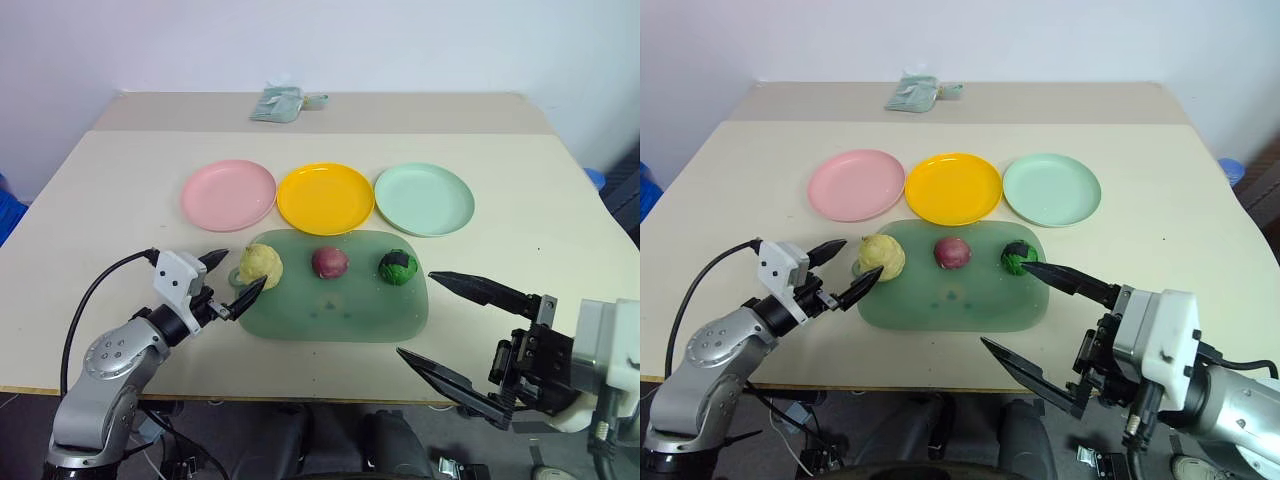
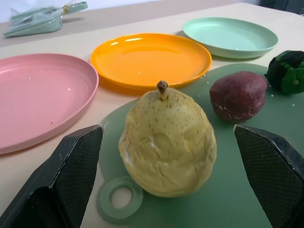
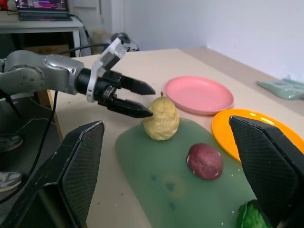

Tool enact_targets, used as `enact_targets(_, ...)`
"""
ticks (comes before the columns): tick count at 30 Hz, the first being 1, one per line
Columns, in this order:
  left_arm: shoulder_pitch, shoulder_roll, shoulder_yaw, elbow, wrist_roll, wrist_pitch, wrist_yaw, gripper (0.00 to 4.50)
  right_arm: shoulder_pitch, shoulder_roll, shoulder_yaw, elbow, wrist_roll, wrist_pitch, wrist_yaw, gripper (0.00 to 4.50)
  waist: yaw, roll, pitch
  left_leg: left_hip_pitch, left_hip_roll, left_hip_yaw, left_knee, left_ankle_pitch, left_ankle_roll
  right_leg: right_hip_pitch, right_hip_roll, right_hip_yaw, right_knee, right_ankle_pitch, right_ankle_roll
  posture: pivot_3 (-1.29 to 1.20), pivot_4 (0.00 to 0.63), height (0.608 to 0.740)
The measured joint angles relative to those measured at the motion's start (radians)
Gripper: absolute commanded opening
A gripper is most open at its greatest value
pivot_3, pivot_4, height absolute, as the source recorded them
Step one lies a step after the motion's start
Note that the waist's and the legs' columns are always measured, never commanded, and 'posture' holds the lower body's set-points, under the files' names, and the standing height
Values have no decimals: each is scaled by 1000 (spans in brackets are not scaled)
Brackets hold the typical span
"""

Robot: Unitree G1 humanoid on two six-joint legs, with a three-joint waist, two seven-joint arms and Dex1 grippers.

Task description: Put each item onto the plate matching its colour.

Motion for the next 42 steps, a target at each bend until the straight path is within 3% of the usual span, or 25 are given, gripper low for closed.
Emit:
enact_targets(7,-2,-11,-12,23,12,-35,-4,4500,70,-21,-11,0,-17,-69,-52,4285,0,0,0,1,0,0,0,0,0,1,0,0,0,0,0,0,150,740)
enact_targets(11,-1,-32,-14,24,13,-51,1,4500,81,27,-84,-2,35,-62,-84,4285,1,0,0,2,0,0,0,0,0,2,0,0,0,0,0,0,150,740)
enact_targets(12,7,-38,-7,23,13,-61,5,4500,5,45,-75,12,48,-37,-102,4285,0,-3,0,4,0,0,-1,0,0,3,0,1,0,0,0,0,150,740)
enact_targets(13,0,-44,4,39,13,-65,14,4500,-328,142,90,104,-5,45,-104,4285,-15,-15,2,13,4,3,-6,0,-1,6,3,1,-2,0,-5,0,150,740)
enact_targets(15,-28,-73,17,66,14,-69,41,4500,-885,488,370,458,-166,158,-106,4285,-46,-26,2,23,17,6,-3,-3,-6,28,11,-4,-18,11,-9,0,150,740)
enact_targets(17,-83,-89,15,75,15,-69,66,4500,-1077,649,501,747,-293,247,-141,4285,-56,-11,4,22,22,3,-8,-4,-6,33,17,-5,-31,11,-7,0,150,740)
enact_targets(18,-107,-88,25,78,16,-70,80,4500,-1089,682,521,819,-326,269,-159,4285,-46,-7,5,17,21,5,-8,-3,-6,20,16,-2,-26,13,-9,0,150,740)
enact_targets(19,-130,-87,49,96,18,-70,99,4500,-1096,712,522,896,-364,283,-174,4285,-27,-2,4,9,20,9,-3,2,-11,7,15,1,-6,12,-3,0,150,740)
enact_targets(22,-189,-75,87,166,21,-66,119,4500,-1135,708,448,976,-415,286,-158,4285,0,2,2,-11,18,12,-2,7,-17,-19,13,6,17,7,-4,0,150,740)
enact_targets(27,-243,-73,90,202,21,-64,116,4500,-1147,703,347,988,-457,278,-86,4285,-18,2,2,-11,18,13,-4,7,-18,-18,13,6,12,7,-4,0,150,740)
enact_targets(34,-241,-76,67,203,23,-64,115,4500,-1148,752,321,988,-510,286,-67,4285,-30,2,2,-1,20,13,-3,12,-17,-11,15,9,16,10,-9,0,150,740)
enact_targets(42,-240,-76,62,201,23,-61,117,4500,-1164,790,305,988,-546,302,-46,4285,-30,3,2,-2,20,13,-4,15,-21,-14,15,9,17,11,-10,0,150,740)
